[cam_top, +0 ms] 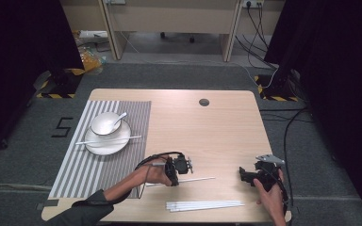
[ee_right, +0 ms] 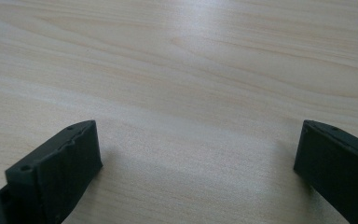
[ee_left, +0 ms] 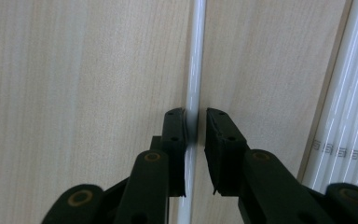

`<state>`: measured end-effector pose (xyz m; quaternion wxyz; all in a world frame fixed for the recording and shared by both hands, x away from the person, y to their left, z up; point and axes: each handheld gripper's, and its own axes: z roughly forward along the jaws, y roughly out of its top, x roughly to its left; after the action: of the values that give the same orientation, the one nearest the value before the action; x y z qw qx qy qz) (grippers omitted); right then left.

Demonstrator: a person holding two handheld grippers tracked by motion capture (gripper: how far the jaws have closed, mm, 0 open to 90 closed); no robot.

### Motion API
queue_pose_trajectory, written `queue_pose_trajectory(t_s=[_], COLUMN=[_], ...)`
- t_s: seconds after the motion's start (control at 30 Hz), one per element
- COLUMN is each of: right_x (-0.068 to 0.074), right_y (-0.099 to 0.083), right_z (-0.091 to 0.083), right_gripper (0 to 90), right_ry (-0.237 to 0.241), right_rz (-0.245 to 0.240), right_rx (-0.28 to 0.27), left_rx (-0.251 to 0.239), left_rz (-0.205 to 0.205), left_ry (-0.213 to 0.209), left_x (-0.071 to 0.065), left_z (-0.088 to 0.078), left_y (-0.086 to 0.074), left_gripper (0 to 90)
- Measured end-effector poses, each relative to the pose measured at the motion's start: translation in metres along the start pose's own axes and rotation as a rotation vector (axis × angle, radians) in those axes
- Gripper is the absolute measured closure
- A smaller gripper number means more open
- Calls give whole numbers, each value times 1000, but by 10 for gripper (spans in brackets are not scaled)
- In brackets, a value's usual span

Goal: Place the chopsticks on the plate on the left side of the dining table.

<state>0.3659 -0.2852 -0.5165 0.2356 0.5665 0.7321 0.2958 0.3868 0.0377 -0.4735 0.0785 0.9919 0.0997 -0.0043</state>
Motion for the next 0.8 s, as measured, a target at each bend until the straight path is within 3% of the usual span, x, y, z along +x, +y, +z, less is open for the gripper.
queue_pose_trajectory(t_s=[0.3, 0.5, 0.57, 0.63, 0.8], right_x=[0, 0, 0, 0, 0], right_y=[0, 0, 0, 0, 0], right_z=[0, 0, 0, 0, 0], right_gripper=[5, 5, 5, 5, 5], right_ry=[0, 0, 0, 1, 1], right_rz=[-1, -1, -1, -2, 0], right_rx=[0, 0, 0, -1, 0], left_rx=[56, 45, 33, 31, 29], left_rz=[15, 14, 30, 38, 41], left_ry=[36, 24, 35, 18, 38], left_x=[-7, -6, -6, -6, -4], left_z=[1, 1, 1, 0, -3], left_y=[9, 8, 6, 5, 1], left_gripper=[834, 842, 844, 844, 845])
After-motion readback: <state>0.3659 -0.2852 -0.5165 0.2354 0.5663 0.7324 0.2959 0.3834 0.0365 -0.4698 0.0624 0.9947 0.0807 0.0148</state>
